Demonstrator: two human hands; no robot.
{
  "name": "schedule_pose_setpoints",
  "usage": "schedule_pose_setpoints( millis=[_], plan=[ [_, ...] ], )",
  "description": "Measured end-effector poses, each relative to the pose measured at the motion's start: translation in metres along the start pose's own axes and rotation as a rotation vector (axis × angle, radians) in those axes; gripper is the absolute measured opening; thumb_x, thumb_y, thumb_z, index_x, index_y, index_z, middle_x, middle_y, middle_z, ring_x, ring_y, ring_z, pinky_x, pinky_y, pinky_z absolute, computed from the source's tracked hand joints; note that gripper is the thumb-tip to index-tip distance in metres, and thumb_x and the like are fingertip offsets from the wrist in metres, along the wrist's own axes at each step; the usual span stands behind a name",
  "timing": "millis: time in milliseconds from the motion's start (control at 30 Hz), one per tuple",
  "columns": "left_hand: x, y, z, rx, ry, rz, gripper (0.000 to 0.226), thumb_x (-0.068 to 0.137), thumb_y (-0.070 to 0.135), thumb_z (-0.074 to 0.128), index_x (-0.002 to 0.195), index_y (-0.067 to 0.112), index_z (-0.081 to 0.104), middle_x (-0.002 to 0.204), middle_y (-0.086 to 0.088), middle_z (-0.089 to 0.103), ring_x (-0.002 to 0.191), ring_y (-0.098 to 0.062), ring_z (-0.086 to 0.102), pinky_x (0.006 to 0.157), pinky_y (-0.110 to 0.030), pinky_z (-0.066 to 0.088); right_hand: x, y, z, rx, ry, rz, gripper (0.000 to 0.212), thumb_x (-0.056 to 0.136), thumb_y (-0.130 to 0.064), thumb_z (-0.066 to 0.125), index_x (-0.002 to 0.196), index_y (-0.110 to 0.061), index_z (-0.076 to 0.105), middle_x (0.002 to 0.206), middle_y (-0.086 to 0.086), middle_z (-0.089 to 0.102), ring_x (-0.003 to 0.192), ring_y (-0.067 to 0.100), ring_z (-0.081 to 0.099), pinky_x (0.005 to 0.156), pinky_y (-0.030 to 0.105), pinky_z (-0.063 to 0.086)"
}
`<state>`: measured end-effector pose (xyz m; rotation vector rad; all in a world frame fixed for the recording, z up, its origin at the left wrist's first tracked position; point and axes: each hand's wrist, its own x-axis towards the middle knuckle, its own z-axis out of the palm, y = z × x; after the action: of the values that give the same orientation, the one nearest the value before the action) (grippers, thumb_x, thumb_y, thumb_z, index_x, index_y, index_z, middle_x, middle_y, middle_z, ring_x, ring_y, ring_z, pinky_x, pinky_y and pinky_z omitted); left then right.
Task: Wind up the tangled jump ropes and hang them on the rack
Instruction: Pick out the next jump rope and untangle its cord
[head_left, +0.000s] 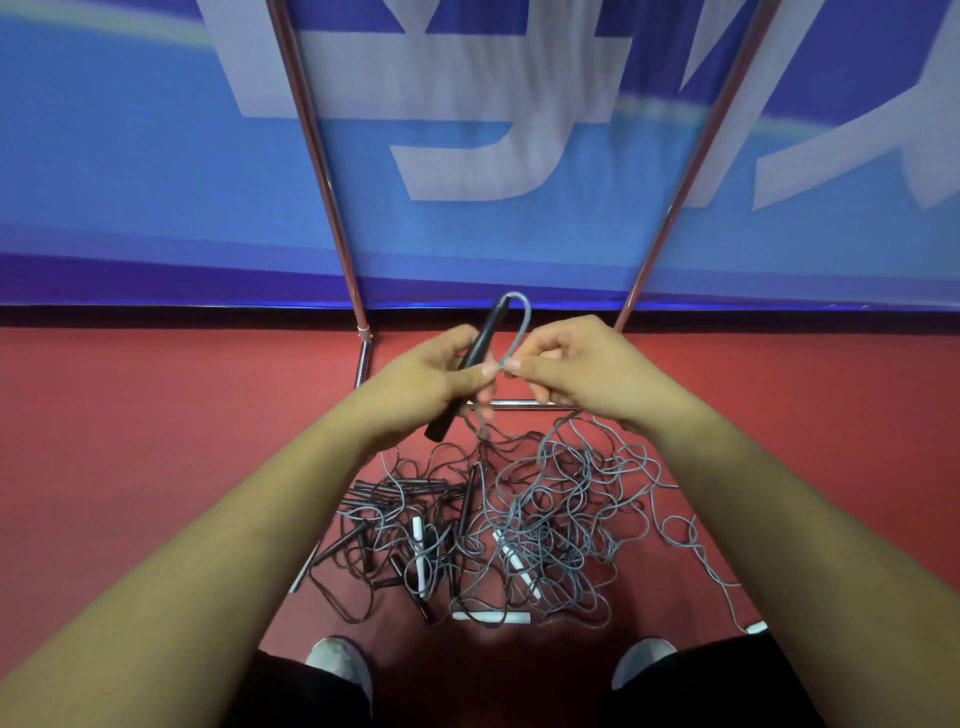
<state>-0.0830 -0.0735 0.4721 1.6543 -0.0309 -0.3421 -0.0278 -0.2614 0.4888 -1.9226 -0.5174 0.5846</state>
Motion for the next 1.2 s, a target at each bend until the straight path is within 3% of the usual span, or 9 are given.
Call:
schedule_pose_setpoints(
  millis=[167,333,433,500,600,767,933,1067,1200],
  plan=[
    [0.012,0.01,-0.012,-0.216,0.28,0.12,0.019,0.099,-0.005,0.047,0.087,0.01,0.049,0.057,0.002,0.048,0.057,-0.016,0.046,0.054,-0.021,0.041,0.006,0.019,-0.025,-0.302,-0.078,0.023,0.022,0.092,-0.026,0.069,0.073,-0.017,0.064,0.057,-0.006,0.059,0.052,0.005,0.05,0.056,0.023,0.041],
    [0.01,0.014,-0.064,-0.511,0.709,0.14,0.026,0.096,-0.007,0.044,0.08,0.013,0.045,0.057,0.0,0.045,0.052,-0.014,0.046,0.048,-0.02,0.037,0.002,0.079,-0.07,-0.454,-0.14,0.402,0.025,0.094,-0.019,0.067,0.071,-0.009,0.066,0.076,0.012,0.072,0.069,0.019,0.058,0.071,0.035,0.049],
    [0.008,-0.005,-0.079,-0.095,0.823,-0.038,0.021,0.096,0.0,0.048,0.081,0.015,0.048,0.069,-0.005,0.055,0.062,-0.02,0.056,0.055,-0.025,0.049,-0.004,0.085,-0.078,-0.318,-0.014,0.381,0.023,0.093,-0.017,0.068,0.08,0.001,0.071,0.077,0.011,0.076,0.075,0.02,0.062,0.088,0.047,0.053],
    [0.009,-0.018,-0.081,0.282,0.781,-0.2,0.012,0.097,0.009,0.05,0.087,0.014,0.054,0.083,-0.011,0.06,0.075,-0.025,0.057,0.072,-0.036,0.056,-0.003,0.07,-0.073,-0.226,0.064,0.261,0.024,0.09,-0.02,0.072,0.076,-0.001,0.074,0.073,0.012,0.075,0.069,0.017,0.06,0.08,0.038,0.052],
    [0.01,-0.016,-0.067,0.614,0.619,-0.254,0.006,0.1,0.016,0.052,0.098,0.013,0.057,0.086,-0.01,0.057,0.069,-0.023,0.05,0.06,-0.032,0.042,0.0,0.041,-0.056,-0.205,0.01,0.165,0.021,0.087,-0.022,0.076,0.074,-0.005,0.075,0.06,0.011,0.069,0.059,0.021,0.061,0.066,0.032,0.049],
    [0.007,0.006,-0.021,0.074,0.341,-0.06,0.007,0.1,0.001,0.052,0.102,0.005,0.057,0.11,-0.003,0.073,0.078,-0.009,0.067,0.063,-0.019,0.05,-0.002,0.007,-0.015,-0.231,-0.123,0.119,0.013,0.089,-0.021,0.074,0.08,-0.011,0.076,0.049,-0.001,0.055,0.041,0.006,0.05,0.045,0.015,0.038],
    [0.003,0.007,-0.005,0.163,-0.032,-0.026,0.009,0.101,0.012,0.055,0.099,0.011,0.064,0.074,0.006,0.066,0.053,-0.005,0.046,0.051,-0.015,0.038,0.002,-0.008,-0.006,-0.151,-0.039,0.01,0.016,0.091,-0.018,0.071,0.083,-0.005,0.075,0.047,-0.001,0.05,0.038,0.003,0.041,0.043,0.015,0.032],
    [0.011,0.005,-0.016,0.073,0.198,0.014,0.021,0.098,0.015,0.06,0.078,0.014,0.056,0.057,0.003,0.047,0.049,-0.012,0.038,0.048,-0.02,0.034,0.005,0.006,-0.017,-0.209,-0.042,0.048,0.016,0.091,-0.02,0.071,0.079,-0.008,0.07,0.053,-0.002,0.06,0.049,0.008,0.059,0.051,0.02,0.043],
    [0.015,0.015,-0.042,-0.678,0.453,0.051,0.023,0.1,0.006,0.05,0.079,0.015,0.045,0.057,0.004,0.04,0.047,-0.004,0.034,0.041,-0.013,0.028,0.009,0.055,-0.051,-0.448,-0.15,0.311,0.027,0.093,-0.017,0.068,0.067,-0.016,0.062,0.064,0.003,0.067,0.063,0.019,0.057,0.062,0.027,0.044]
  ],
)
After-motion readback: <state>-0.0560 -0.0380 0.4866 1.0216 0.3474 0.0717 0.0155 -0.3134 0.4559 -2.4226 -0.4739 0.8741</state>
